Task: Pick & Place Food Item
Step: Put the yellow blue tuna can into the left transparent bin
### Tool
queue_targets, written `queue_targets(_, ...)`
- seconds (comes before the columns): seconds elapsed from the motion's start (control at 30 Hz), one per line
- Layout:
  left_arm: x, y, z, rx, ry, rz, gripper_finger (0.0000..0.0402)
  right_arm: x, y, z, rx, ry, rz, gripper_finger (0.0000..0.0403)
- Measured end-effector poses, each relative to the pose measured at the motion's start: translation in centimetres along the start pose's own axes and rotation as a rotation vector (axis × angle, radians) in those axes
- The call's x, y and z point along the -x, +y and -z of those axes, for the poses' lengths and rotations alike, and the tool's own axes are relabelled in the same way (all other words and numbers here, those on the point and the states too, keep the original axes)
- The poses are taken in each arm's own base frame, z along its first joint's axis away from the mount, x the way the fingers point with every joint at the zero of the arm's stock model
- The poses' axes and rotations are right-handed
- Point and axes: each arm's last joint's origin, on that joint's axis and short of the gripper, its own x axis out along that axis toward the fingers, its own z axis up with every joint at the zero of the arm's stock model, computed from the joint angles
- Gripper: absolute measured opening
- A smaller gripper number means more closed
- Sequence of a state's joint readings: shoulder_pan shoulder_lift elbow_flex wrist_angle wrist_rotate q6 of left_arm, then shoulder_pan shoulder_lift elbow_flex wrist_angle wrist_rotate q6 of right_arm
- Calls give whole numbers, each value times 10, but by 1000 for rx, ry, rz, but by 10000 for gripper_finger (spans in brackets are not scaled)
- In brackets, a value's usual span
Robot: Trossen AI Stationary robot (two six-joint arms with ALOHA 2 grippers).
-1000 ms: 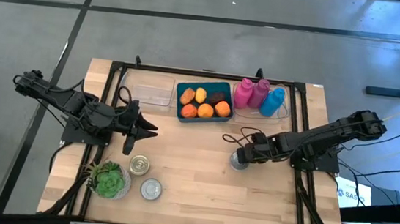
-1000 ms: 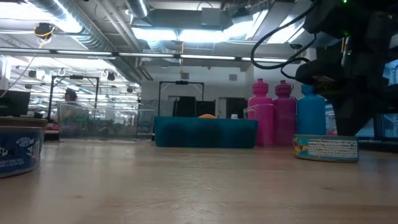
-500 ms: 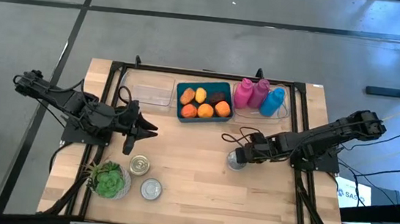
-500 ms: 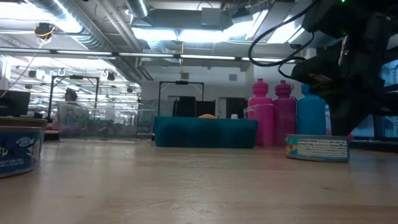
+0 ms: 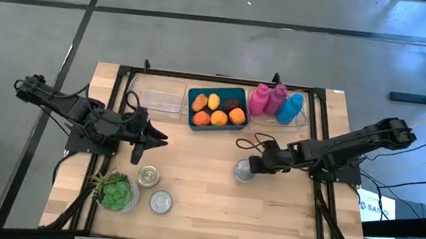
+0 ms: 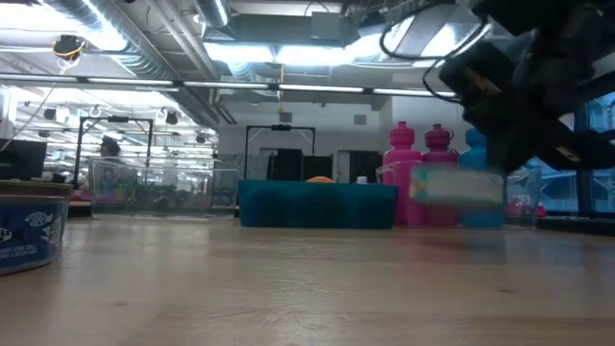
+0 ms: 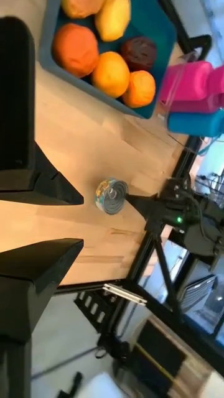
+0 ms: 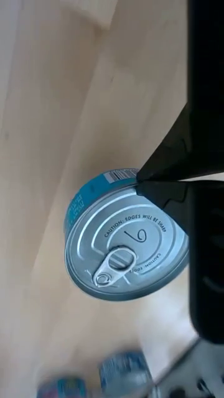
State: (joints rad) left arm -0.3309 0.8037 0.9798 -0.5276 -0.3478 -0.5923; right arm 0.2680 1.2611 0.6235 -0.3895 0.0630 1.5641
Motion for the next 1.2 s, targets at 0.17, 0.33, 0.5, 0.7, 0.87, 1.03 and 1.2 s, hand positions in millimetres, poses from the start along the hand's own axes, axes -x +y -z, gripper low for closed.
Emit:
queue_targets(0.17,-9,-1,3,-100,15,-36,100,6,7,0,23,-2,-88,0)
queue_targets(0.33,-22,-8,5,-485,16,-57,145,14,15,0,23,26,-192,0)
queue_targets(0.5,-40,-24,8,-738,-16,9,202,27,34,0,21,70,-416,0)
queue_targets(0.7,-63,-41,21,-1070,-17,72,256,39,52,0,-25,106,-632,0)
queue_targets(0.87,-78,-53,32,-1395,-29,-17,271,45,59,0,-51,122,-721,0)
queue_targets(1.03,-96,-62,31,-1495,-112,-117,269,46,60,1,-74,155,-731,0)
queue_targets(1.2,-114,-62,32,-1510,-132,-132,271,46,60,1,-89,180,-731,0)
